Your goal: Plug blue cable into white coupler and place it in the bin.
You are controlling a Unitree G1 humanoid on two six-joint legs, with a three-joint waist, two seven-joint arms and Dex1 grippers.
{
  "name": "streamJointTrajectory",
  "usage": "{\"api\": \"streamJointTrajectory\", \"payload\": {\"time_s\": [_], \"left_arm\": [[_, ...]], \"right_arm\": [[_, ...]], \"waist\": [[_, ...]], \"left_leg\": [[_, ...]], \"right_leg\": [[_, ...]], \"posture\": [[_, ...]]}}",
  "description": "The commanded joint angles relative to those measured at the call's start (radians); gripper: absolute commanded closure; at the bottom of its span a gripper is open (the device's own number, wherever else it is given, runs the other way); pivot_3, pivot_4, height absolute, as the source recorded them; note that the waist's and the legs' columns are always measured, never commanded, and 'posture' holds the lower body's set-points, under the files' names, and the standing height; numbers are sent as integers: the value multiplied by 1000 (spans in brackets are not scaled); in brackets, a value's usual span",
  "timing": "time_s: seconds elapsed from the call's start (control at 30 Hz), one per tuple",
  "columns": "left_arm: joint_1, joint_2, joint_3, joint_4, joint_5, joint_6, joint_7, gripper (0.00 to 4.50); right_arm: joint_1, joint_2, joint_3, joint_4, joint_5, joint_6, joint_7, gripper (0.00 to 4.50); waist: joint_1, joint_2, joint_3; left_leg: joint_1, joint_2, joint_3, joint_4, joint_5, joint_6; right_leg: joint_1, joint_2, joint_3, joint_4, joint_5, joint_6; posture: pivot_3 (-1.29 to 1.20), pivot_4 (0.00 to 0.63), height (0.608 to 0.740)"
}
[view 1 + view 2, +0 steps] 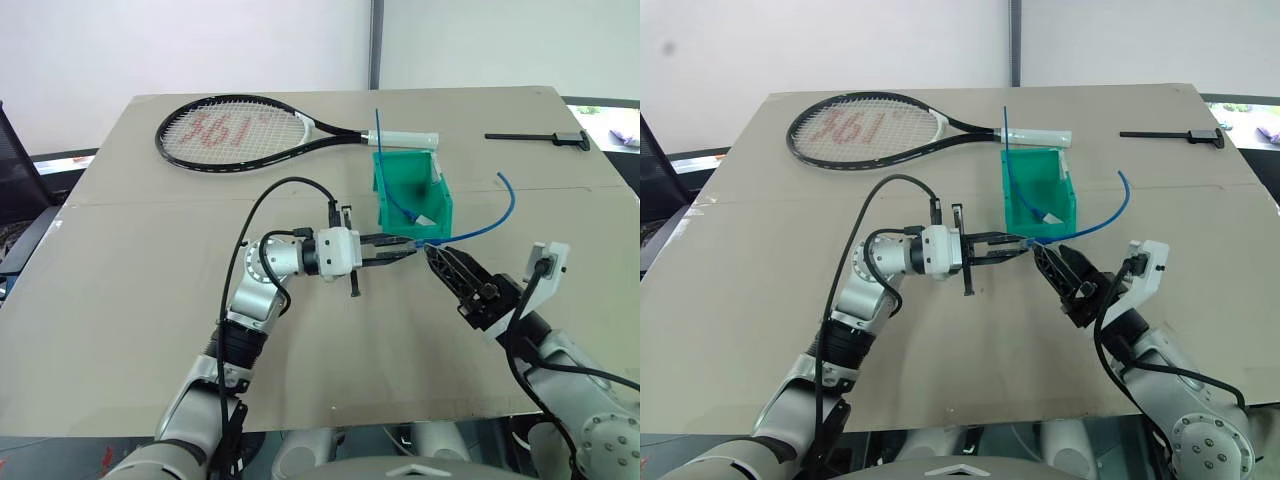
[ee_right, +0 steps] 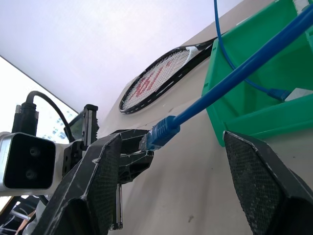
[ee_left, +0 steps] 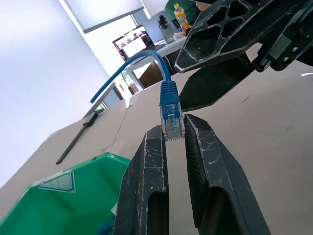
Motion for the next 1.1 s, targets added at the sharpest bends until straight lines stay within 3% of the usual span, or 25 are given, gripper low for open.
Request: {"api": "streamJointTrajectory", "payload": {"time_s": [0.03, 0.3, 0.53, 0.77, 0.83, 0.87, 0.97, 1.1], "left_arm": [[2, 6, 12, -21, 8, -60, 22, 4500], [18, 10, 0, -5, 16, -105, 35, 4500], [21, 14, -4, 6, 13, -121, 31, 4500], [23, 19, -1, 4, -28, -57, 21, 4500], [31, 32, 21, -27, -87, 54, 20, 3509], [35, 41, 30, -37, -104, 84, 18, 3378], [49, 69, 70, -59, -152, 186, 35, 2044], [90, 224, 235, -33, -248, 459, 85, 476]], "right_arm": [[-36, -9, 18, 0, 42, -39, -23, 1280], [-70, -35, 64, 19, 63, -63, -55, 1280], [-76, -60, 79, 28, 69, -86, -62, 4469], [-80, -81, 92, 30, 71, -98, -58, 4469], [-84, -87, 93, 30, 72, -102, -57, 4500], [-86, -90, 93, 30, 74, -104, -56, 4500], [-93, -101, 88, 36, 81, -110, -52, 4500], [-102, -136, 69, 70, 87, -106, -19, 4500]], "waist": [[-1, 0, 0], [-1, 0, 0], [-1, 0, 0], [-1, 0, 0], [-1, 0, 0], [-3, 0, 0], [-11, 0, 0], [-30, 0, 0]], "left_leg": [[0, 0, 0, 0, 0, 0], [0, 0, 0, 0, 0, 0], [0, 0, 0, 0, 0, 0], [0, 0, 0, 0, 0, 0], [0, 0, 0, 0, 0, 0], [0, 0, 0, 0, 0, 0], [0, 0, 0, 0, 0, 0], [1, 1, 0, 0, 0, 0]], "right_leg": [[0, 0, 0, 0, 0, 0], [0, 0, 0, 0, 0, 0], [0, 1, 0, 0, 0, 0], [0, 1, 0, 0, 0, 0], [0, 1, 0, 0, 0, 0], [0, 1, 0, 0, 0, 0], [0, 2, 0, 0, 0, 0], [0, 3, 0, 0, 0, 0]], "posture": [[0, 150, 740], [0, 150, 740], [0, 150, 740], [0, 150, 740], [0, 150, 740], [0, 150, 740], [0, 150, 740], [0, 150, 740]]}}
